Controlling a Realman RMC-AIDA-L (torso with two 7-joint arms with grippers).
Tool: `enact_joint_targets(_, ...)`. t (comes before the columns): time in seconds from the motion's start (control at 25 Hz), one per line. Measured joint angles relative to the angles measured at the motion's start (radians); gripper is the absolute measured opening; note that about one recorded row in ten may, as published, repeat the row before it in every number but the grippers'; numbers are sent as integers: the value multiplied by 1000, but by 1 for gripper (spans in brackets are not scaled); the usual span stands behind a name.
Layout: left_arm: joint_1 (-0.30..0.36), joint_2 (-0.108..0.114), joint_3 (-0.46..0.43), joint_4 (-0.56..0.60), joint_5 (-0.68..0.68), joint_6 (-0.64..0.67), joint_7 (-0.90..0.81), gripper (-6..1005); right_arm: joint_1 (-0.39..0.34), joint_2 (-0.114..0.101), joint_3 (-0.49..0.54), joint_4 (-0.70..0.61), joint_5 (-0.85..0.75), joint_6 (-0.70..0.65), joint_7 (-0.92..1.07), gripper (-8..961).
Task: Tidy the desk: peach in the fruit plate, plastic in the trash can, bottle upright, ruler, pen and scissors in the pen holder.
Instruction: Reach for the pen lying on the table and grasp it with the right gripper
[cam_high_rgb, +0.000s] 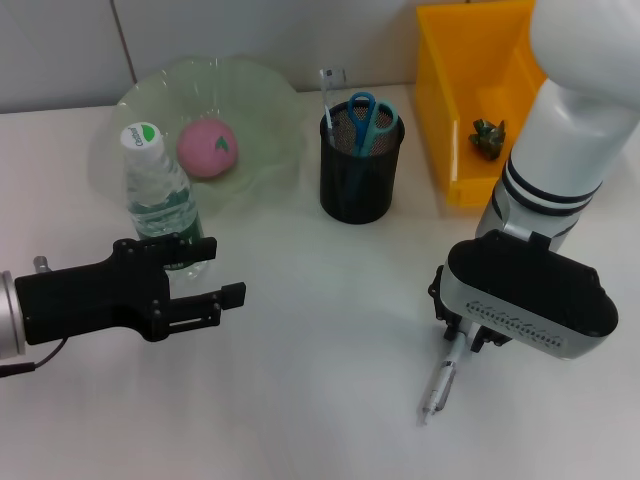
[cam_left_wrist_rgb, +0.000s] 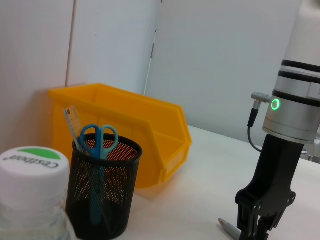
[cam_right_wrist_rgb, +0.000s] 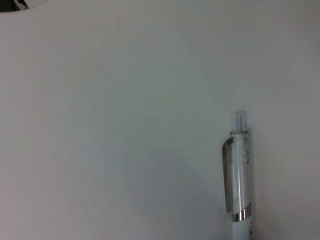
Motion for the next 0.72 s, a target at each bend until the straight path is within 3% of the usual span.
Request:
enact_joint_targets(0.28, 6, 0, -2, 2, 0, 14, 0, 726, 0, 0, 0, 3, 2, 2, 4, 245)
enact_joint_targets(0.56, 10, -2, -3, 15, -3, 14, 0, 726, 4, 0, 1, 0, 3, -5, 11, 124)
enact_joint_targets(0.72, 8, -2, -3, 16, -3, 16, -2, 726, 1, 0, 5, -2, 3, -6, 11, 124)
